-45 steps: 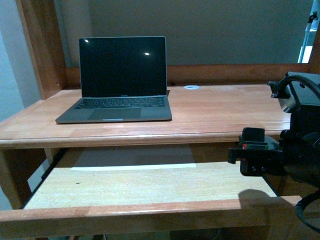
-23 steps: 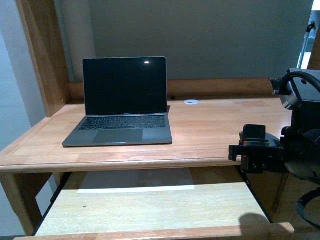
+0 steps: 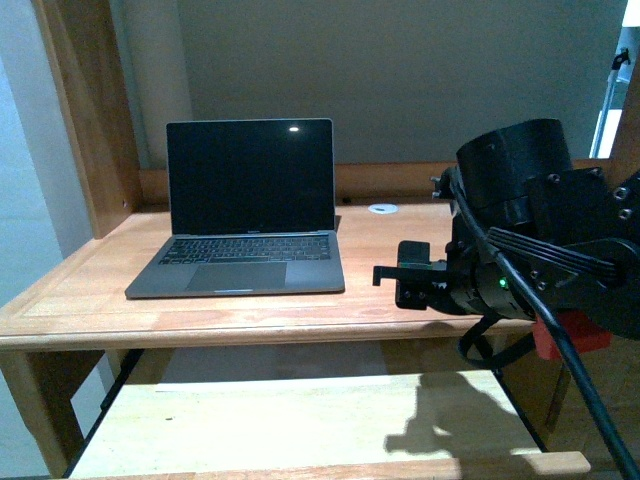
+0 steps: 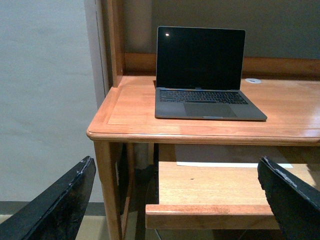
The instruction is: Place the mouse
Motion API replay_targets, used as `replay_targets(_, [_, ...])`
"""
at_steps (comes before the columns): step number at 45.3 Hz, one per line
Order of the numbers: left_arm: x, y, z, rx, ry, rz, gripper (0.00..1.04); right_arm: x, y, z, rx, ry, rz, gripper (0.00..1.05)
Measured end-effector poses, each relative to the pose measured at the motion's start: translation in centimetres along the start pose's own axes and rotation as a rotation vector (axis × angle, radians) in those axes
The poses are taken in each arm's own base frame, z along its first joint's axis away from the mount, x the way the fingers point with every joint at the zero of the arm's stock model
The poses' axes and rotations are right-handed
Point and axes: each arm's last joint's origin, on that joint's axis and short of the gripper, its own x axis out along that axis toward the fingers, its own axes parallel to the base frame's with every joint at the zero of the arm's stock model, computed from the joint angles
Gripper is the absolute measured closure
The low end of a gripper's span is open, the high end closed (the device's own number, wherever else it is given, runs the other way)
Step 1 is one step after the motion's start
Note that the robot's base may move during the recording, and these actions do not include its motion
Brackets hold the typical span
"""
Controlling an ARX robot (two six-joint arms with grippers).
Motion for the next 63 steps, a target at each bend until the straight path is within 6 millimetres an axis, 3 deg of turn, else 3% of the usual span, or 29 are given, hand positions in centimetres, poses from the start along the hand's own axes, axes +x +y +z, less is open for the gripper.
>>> replay_targets(6, [0.0, 0.0, 0.0, 0.0, 0.0, 0.0, 0.07, 0.8, 0.1, 0.3, 0.017, -0.001, -0.003, 0.42])
replay_targets(31, [0.0, 0.0, 0.0, 0.0, 0.0, 0.0, 0.07, 0.9, 0.1, 0.3, 0.03, 0.001, -0.005, 0.42])
replay_targets(54, [0.0, 0.0, 0.0, 0.0, 0.0, 0.0, 0.07, 5.0, 0.5, -1.1, 0.056, 0.068, -0.073, 0.42])
replay_targets(63, [0.0, 0.0, 0.0, 0.0, 0.0, 0.0, 0.07, 6.3, 0.7, -0.3, 0.062, 0.044, -0.085, 0.42])
